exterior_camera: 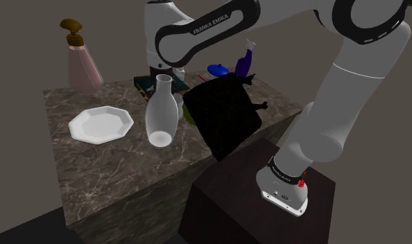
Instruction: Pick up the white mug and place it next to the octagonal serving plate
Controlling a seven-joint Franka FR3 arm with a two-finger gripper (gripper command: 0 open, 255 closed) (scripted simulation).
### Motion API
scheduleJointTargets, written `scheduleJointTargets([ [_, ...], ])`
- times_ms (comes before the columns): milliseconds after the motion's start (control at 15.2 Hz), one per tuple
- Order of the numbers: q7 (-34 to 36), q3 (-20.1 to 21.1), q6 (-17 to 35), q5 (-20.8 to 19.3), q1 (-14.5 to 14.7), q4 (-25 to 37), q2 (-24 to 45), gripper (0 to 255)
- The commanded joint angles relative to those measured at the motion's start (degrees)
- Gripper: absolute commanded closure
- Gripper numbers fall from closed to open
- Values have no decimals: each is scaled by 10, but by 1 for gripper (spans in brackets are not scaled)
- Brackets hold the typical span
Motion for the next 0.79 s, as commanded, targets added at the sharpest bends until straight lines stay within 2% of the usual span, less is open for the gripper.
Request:
scheduleJointTargets([
  [0,0,0,0,0,0,0,0,0],
  [264,0,0,0,0,0,0,0,0],
  [528,-5,1,-70,7,0,43,-27,0],
  [726,-5,1,-70,7,0,43,-27,0],
])
